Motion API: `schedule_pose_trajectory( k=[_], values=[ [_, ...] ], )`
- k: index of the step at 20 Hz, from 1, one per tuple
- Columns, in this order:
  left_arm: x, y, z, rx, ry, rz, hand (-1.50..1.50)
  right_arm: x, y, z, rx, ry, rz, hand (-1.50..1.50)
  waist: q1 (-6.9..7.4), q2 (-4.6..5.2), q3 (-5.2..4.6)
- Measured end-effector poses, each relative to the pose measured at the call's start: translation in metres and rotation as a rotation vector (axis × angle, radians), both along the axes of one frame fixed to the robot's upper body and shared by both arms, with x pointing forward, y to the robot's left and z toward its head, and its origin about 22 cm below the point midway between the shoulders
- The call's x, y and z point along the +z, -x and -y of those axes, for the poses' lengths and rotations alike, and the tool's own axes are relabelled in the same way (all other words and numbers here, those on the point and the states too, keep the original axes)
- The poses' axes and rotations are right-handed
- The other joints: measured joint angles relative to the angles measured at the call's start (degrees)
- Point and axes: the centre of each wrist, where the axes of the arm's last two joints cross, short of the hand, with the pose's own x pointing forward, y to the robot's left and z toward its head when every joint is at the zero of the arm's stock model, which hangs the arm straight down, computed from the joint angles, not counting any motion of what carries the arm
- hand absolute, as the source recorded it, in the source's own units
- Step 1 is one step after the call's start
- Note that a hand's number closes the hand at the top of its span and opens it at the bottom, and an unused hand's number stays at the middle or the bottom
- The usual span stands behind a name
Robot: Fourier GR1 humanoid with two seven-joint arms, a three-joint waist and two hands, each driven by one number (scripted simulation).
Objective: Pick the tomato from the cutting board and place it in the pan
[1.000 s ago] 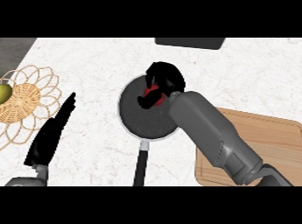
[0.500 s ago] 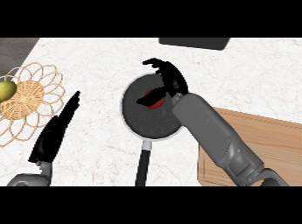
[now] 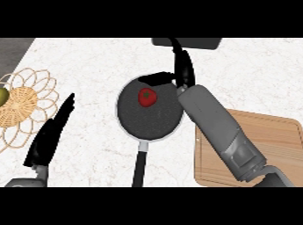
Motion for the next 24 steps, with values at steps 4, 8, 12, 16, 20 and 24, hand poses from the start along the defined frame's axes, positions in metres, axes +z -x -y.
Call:
schedule_pose_trajectory(
  k=[4, 8, 12, 16, 20, 24],
  values=[
    [0.002, 0.004, -0.007, 0.032, 0.002, -0.004, 0.00, -0.010, -0.007, 0.030, -0.081, -0.067, 0.022, -1.50, -1.83, -0.35, -0.01],
    [0.001, 0.013, -0.011, 0.053, -0.001, -0.011, 0.00, -0.024, -0.010, 0.071, -0.108, -0.082, 0.073, -1.50, -3.20, -0.73, -0.02],
    [-0.001, 0.017, -0.016, 0.070, -0.003, -0.016, 0.00, -0.031, -0.010, 0.119, -0.105, -0.057, 0.110, -1.50, -4.11, -1.01, -0.05],
    [-0.003, 0.022, -0.022, 0.077, -0.003, -0.021, 0.00, -0.038, -0.003, 0.171, -0.112, -0.042, 0.129, -1.50, -4.57, -1.15, -0.06],
    [-0.001, 0.023, -0.025, 0.080, -0.002, -0.021, 0.00, -0.037, 0.004, 0.214, -0.107, -0.037, 0.133, -1.50, -4.86, -1.24, -0.06],
    [-0.002, 0.023, -0.018, 0.086, 0.000, -0.018, 0.00, -0.033, 0.012, 0.254, -0.087, -0.027, 0.130, -1.50, -4.97, -1.28, -0.06]
  ],
)
